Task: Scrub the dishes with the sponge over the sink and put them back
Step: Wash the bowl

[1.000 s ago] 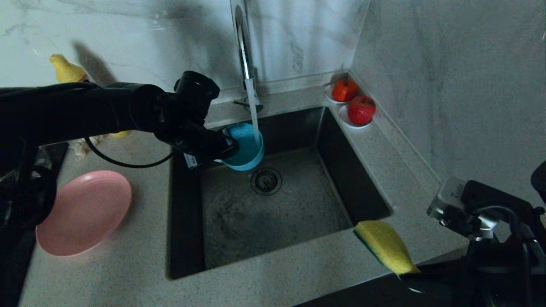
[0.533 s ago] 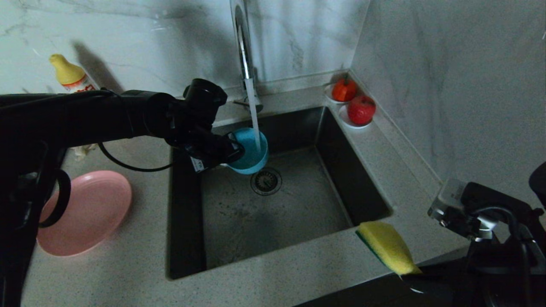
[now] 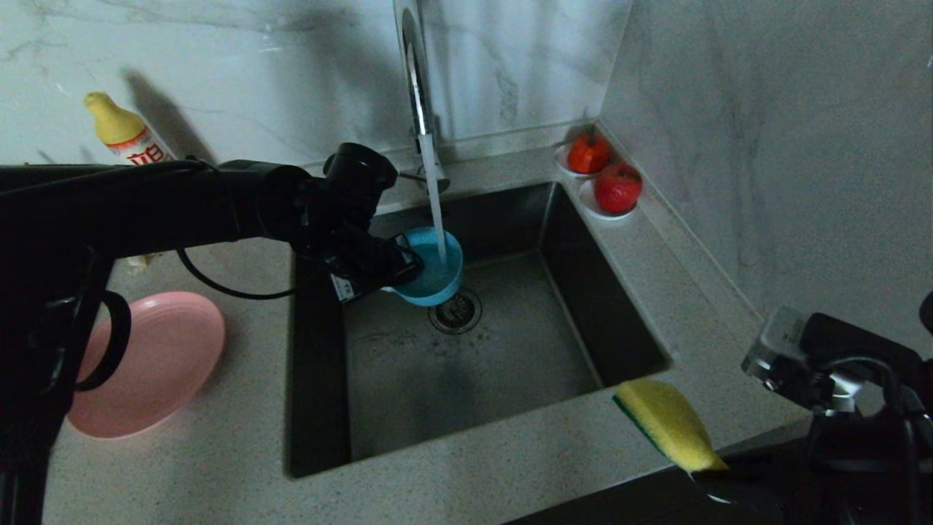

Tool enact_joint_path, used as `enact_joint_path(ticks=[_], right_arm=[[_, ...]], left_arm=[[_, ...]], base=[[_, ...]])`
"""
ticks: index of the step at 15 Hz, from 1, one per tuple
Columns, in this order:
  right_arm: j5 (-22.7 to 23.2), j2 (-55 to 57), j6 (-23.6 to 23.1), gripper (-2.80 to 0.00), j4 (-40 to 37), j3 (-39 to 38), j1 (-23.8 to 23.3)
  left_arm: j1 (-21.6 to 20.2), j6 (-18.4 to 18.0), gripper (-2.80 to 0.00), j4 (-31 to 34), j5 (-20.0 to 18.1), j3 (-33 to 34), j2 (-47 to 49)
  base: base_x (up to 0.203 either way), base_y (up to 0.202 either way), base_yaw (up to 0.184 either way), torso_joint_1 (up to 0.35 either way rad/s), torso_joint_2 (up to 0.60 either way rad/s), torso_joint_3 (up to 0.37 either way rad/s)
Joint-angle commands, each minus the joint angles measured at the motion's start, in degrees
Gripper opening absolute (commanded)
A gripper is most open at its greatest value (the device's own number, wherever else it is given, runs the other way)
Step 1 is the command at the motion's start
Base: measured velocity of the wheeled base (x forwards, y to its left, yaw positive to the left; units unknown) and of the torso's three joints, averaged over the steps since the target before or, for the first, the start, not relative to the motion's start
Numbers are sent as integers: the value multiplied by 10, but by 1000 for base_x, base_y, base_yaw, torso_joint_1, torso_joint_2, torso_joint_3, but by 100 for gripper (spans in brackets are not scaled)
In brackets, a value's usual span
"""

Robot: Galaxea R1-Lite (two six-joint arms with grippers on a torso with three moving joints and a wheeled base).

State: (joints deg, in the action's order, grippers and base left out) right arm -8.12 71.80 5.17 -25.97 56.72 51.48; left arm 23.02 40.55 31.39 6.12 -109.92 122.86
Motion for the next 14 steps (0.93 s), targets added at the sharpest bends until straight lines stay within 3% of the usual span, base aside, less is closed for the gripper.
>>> enact_joint_path(ticks=[1, 9, 14], right_arm=[[0, -3, 0, -280, -2, -2, 0], [8, -7, 0, -280, -1, -10, 0], [9, -17, 1, -280, -1, -22, 0]], left_arm=[[4, 2, -280, 6, 1, 2, -3], [5, 1, -280, 9, 2, 29, -21], [4, -8, -280, 8, 59, 54, -65]], base=[[0, 0, 0, 0, 0, 0], [0, 0, 0, 0, 0, 0], [0, 0, 0, 0, 0, 0]])
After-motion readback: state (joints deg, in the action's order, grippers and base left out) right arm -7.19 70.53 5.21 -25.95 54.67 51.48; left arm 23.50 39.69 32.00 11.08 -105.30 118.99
